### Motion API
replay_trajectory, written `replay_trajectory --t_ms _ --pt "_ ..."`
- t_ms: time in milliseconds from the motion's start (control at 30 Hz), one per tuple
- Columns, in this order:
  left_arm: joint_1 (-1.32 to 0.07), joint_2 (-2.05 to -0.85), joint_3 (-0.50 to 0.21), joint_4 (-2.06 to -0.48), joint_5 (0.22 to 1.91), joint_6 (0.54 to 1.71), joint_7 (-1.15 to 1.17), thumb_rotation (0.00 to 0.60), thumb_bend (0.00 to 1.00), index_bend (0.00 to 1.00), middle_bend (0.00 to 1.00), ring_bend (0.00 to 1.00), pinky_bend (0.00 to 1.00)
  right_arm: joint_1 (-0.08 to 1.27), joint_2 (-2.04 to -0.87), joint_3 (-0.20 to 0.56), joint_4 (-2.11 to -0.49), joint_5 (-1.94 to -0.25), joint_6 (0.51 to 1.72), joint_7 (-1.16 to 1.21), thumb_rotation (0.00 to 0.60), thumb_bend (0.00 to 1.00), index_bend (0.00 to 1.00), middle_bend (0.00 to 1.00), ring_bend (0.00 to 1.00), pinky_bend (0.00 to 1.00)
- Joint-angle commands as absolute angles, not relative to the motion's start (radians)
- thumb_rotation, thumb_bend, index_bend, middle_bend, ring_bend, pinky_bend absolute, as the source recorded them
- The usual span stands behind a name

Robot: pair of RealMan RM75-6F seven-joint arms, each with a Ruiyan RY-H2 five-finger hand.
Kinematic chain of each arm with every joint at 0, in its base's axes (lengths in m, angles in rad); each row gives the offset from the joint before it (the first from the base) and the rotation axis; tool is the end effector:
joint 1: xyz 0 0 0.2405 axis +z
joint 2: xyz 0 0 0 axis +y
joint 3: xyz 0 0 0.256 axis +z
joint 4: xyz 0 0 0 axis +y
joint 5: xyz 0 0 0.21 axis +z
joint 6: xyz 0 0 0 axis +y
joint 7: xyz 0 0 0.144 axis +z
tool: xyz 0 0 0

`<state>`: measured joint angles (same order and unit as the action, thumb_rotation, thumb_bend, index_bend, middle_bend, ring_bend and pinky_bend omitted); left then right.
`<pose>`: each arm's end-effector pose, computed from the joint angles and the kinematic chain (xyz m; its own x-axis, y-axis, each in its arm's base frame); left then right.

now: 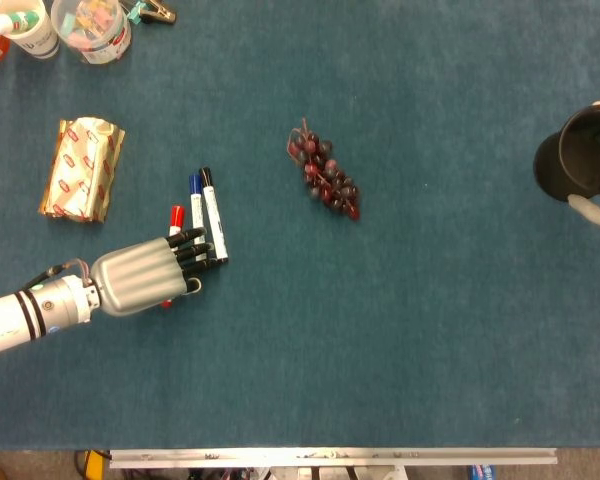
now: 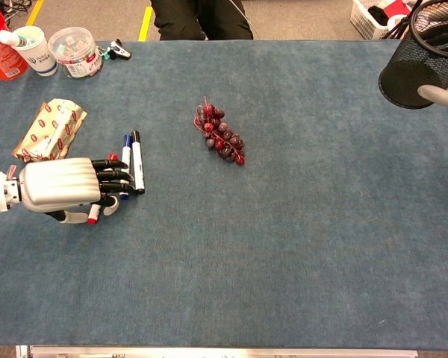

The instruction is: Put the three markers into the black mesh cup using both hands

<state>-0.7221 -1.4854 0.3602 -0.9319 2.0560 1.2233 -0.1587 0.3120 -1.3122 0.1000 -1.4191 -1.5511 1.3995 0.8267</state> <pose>-0.2695 0.2714 0.0001 0.8607 0.0501 0.5067 0.2375 -0.9198 -0.3125 -0.2729 -0.2606 0.1068 -0.3819 -0.1478 0.9123 -0.8902 -0.2066 -0.4061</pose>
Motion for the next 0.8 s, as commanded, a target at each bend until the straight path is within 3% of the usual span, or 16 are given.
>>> replay_trajectory --t_ms 33,800 --pt "-0.722 -1.488 0.361 -0.93 2.053 1.222 -0.16 0.6 0.28 0.46 0.17 0.11 0.1 0.312 -1.312 0.1 -1.419 -1.551 1.4 0.827 0.6 0.37 0.38 0.36 0.24 0.25" --pt "-0.718 -1.511 0.363 -0.91 2.037 1.232 -0.175 0.6 0.28 0.55 0.18 0.11 0.1 0.308 -1.307 0.105 -1.423 -1.551 1.403 0.826 0.6 0.37 0.38 0.36 0.24 0.25"
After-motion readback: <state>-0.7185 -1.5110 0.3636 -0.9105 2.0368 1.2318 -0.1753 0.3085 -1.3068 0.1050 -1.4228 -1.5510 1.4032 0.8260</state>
